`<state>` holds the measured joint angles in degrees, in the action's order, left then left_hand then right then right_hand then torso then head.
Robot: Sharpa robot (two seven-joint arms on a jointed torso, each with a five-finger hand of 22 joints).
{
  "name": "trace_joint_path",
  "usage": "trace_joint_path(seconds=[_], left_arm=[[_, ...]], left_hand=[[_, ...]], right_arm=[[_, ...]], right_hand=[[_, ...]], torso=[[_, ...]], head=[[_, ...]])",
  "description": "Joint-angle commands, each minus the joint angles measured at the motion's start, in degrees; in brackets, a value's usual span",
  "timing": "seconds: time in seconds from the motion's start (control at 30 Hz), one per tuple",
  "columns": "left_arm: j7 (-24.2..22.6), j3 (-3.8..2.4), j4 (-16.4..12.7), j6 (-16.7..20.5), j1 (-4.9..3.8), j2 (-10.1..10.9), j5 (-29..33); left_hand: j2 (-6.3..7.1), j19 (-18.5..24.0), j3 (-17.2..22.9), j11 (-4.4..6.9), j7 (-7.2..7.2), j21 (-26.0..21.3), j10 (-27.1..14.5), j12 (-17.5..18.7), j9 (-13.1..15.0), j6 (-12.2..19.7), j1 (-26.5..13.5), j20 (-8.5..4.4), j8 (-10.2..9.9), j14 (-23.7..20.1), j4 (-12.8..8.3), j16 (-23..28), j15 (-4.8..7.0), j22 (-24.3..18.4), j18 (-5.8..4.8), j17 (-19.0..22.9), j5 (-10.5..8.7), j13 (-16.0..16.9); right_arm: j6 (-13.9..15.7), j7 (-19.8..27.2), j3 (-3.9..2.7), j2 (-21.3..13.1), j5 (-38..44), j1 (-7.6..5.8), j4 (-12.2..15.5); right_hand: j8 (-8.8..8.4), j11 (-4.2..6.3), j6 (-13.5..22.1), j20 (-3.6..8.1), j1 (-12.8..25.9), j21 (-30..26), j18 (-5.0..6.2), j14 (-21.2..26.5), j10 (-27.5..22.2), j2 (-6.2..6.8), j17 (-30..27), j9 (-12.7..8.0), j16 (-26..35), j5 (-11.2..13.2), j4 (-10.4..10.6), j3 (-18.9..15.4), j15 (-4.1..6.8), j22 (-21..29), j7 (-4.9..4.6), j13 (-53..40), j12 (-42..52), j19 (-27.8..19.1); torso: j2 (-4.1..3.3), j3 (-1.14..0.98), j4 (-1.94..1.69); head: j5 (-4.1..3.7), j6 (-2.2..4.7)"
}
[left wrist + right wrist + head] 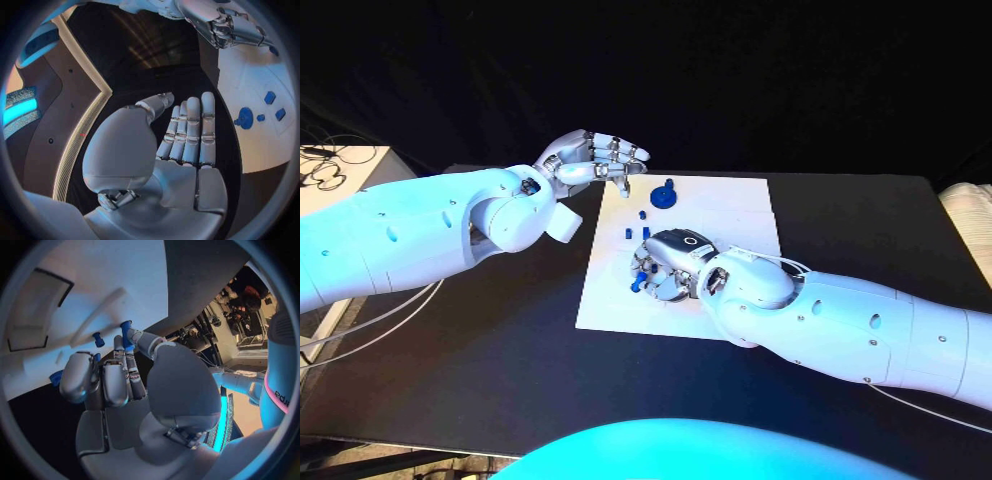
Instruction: Assemble the parts on the task board
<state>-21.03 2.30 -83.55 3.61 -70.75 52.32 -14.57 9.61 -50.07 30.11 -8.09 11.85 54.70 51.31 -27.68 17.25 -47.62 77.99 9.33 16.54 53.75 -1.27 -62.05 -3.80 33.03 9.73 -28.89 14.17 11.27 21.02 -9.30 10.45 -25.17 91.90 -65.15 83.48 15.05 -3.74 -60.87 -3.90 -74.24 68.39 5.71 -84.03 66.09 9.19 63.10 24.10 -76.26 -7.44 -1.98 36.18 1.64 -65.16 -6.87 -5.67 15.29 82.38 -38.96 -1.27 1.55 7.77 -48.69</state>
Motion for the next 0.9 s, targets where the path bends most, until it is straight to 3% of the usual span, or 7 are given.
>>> trace_joint_path(seconds=[0.03, 0.27, 0.37, 0.6, 0.77, 0.9], left_arm=[[-0.31, -0.04, -0.2, -1.03, -0.01, -0.06, 0.28], [-0.25, -0.04, -0.18, -1.03, -0.01, -0.11, 0.28], [-0.16, -0.04, -0.17, -1.11, -0.01, -0.11, 0.28], [0.02, -0.04, -0.19, -1.24, -0.02, -0.07, 0.28], [0.15, -0.04, -0.19, -1.29, -0.02, 0.0, 0.28], [0.2, -0.04, -0.12, -1.34, -0.02, -0.01, 0.28]], left_hand=[[-0.11, -0.36, -0.24, -0.02, -0.08, -0.31, -0.46, -0.2, -0.09, 0.45, -0.2, -0.16, 0.27, 0.12, 0.08, 0.23, -0.13, -0.09, 0.87, 0.03, 0.09, -0.08], [-0.11, -0.36, -0.24, -0.02, -0.08, -0.31, -0.46, -0.2, -0.09, 0.45, -0.2, -0.16, 0.27, 0.12, 0.08, 0.23, -0.13, -0.09, 0.87, 0.03, 0.09, -0.08], [-0.11, -0.36, -0.24, -0.02, -0.08, -0.31, -0.46, -0.2, -0.09, 0.45, -0.2, -0.16, 0.27, 0.12, 0.08, 0.23, -0.13, -0.09, 0.87, 0.03, 0.09, -0.08], [-0.14, -0.43, -0.29, -0.03, -0.07, -0.44, -0.54, -0.35, -0.15, 0.54, -0.15, -0.15, 0.46, 0.1, 0.2, 0.27, -0.14, -0.2, 0.87, 0.02, 0.09, -0.13], [-0.14, -0.43, -0.29, -0.03, -0.07, -0.44, -0.54, -0.35, -0.15, 0.54, -0.15, -0.15, 0.46, 0.1, 0.2, 0.27, -0.14, -0.2, 0.87, 0.02, 0.09, -0.13], [-0.14, -0.44, -0.31, -0.04, -0.06, -0.46, -0.56, -0.36, -0.16, 0.55, -0.18, -0.15, 0.48, 0.1, 0.24, 0.28, -0.15, -0.21, 0.86, 0.02, 0.07, -0.14]], right_arm=[[-1.95, -0.49, 0.3, 0.21, 1.52, 0.2, -0.35], [-1.59, 1.04, 0.5, 0.65, 1.21, 0.33, 0.04], [-0.87, 2.05, 0.55, 0.67, 0.56, 0.35, 0.37], [0.15, 2.53, 0.63, 0.38, -0.02, 0.36, 0.37], [1.47, 2.62, 0.67, 0.02, -0.44, 0.36, 0.25], [2.5, 2.9, 0.69, -0.16, -0.78, 0.35, 0.32]], right_hand=[[0.11, 0.77, -0.25, 0.08, -0.28, -0.07, -0.46, -1.14, 1.13, -0.74, -0.05, 2.26, -0.09, -0.1, -0.35, -0.04, 0.11, 0.0, 0.13, -0.09, 0.27, 0.2], [-0.17, 0.56, 0.42, -0.04, 0.28, -0.84, -0.3, -0.92, 0.62, -0.22, -0.74, 2.4, 0.3, 0.1, -0.37, -0.19, -0.05, 0.73, 0.04, -0.12, -0.41, -0.19], [-1.13, -0.5, 2.0, -0.61, 1.28, -2.67, 0.02, -0.94, -2.35, 0.76, -0.6, 2.26, 0.12, 0.27, -0.11, 0.18, -0.95, 2.48, -0.7, 0.61, -2.83, -1.12], [-2.73, -1.68, 4.31, -1.67, 2.17, -6.97, 0.91, 0.66, -5.66, 2.57, -4.32, 1.74, 2.13, -0.48, 0.06, 0.16, -1.94, 6.6, -1.64, 1.56, -4.86, -3.28], [-5.02, -2.86, 7.82, -2.82, 1.44, -16.99, 2.85, 5.37, -12.19, 3.59, -13.01, 0.74, 6.91, -0.57, -0.2, -1.8, -3.06, 16.11, -2.72, 1.81, -5.41, -8.36], [-6.72, -3.51, 10.17, -3.4, 0.03, -23.81, 4.09, 8.41, -16.51, 3.31, -17.29, -0.01, 8.88, -0.89, 0.25, -6.2, -3.79, 22.32, -2.08, 1.62, -4.26, -11.49]], torso=[[-0.02, 0.0, 0.02], [0.02, 0.03, -0.08], [0.03, 0.03, -0.01], [0.08, 0.01, 0.1], [0.02, -0.05, 0.08], [0.04, -0.07, 0.08]], head=[[0.01, -0.13], [-0.05, -0.22], [0.04, -0.24], [0.04, -0.42], [-0.13, -0.4], [-0.17, -0.33]])
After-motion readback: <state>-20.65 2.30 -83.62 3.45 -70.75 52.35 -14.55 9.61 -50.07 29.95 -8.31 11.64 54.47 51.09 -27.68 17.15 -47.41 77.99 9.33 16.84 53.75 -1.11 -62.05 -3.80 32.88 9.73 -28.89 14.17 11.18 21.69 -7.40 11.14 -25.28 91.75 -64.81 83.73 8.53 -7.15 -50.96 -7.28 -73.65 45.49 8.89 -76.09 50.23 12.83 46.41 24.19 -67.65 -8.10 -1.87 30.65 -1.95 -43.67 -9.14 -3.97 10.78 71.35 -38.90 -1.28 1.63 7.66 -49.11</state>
